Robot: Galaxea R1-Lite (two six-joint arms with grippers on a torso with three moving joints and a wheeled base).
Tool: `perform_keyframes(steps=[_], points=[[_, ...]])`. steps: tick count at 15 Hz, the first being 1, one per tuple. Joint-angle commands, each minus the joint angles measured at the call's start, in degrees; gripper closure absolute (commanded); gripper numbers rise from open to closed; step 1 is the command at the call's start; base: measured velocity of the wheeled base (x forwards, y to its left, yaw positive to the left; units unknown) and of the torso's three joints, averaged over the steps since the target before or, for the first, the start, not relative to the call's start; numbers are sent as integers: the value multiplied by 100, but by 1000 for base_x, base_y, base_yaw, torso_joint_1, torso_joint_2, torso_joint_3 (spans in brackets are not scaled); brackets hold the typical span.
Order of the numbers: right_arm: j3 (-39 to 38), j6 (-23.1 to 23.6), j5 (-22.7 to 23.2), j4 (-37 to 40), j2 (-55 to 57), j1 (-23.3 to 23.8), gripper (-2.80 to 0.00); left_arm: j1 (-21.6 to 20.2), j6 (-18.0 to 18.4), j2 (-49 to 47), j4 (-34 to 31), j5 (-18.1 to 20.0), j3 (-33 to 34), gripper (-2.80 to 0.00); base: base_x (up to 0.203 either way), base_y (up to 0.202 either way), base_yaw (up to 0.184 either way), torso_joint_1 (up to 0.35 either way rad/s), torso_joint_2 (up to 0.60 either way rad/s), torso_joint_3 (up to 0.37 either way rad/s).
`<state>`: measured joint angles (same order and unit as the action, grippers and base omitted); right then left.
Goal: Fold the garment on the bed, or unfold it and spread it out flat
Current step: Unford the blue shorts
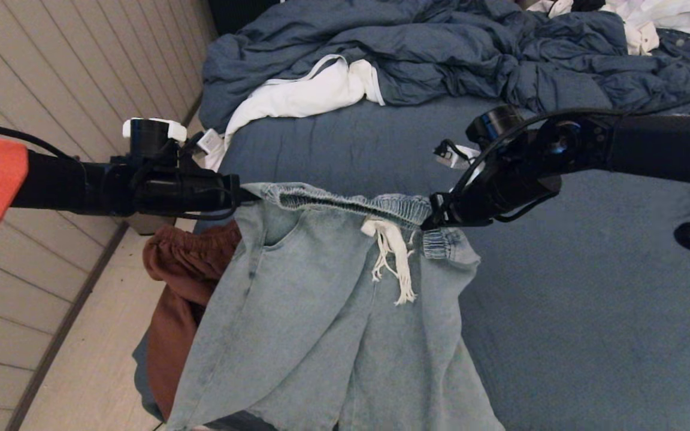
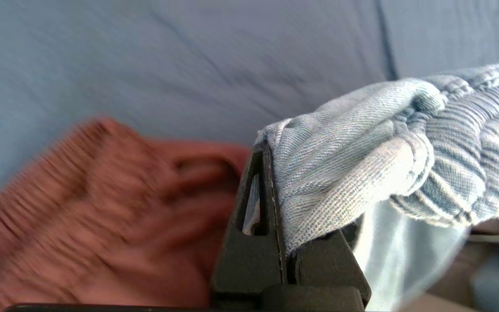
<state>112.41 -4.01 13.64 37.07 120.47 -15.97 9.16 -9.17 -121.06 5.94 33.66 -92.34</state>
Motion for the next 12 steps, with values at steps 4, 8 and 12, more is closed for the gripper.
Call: perform_keyframes(steps=[4,8,12], points=[[1,5,-641,-518,412,-152,0,-159,-6,-463,122,-105,-456,0,0,0,0,0,0,0],[-8,-11,-696,-720,442,-143,-280,-151,-16,-390,123,-98,-402,-280,0,0,0,0,0,0],[0,-98,-696,-739,318,-152,-280,-149,-41,-72,135,-105,-322,-280,0,0,0,0,0,0]])
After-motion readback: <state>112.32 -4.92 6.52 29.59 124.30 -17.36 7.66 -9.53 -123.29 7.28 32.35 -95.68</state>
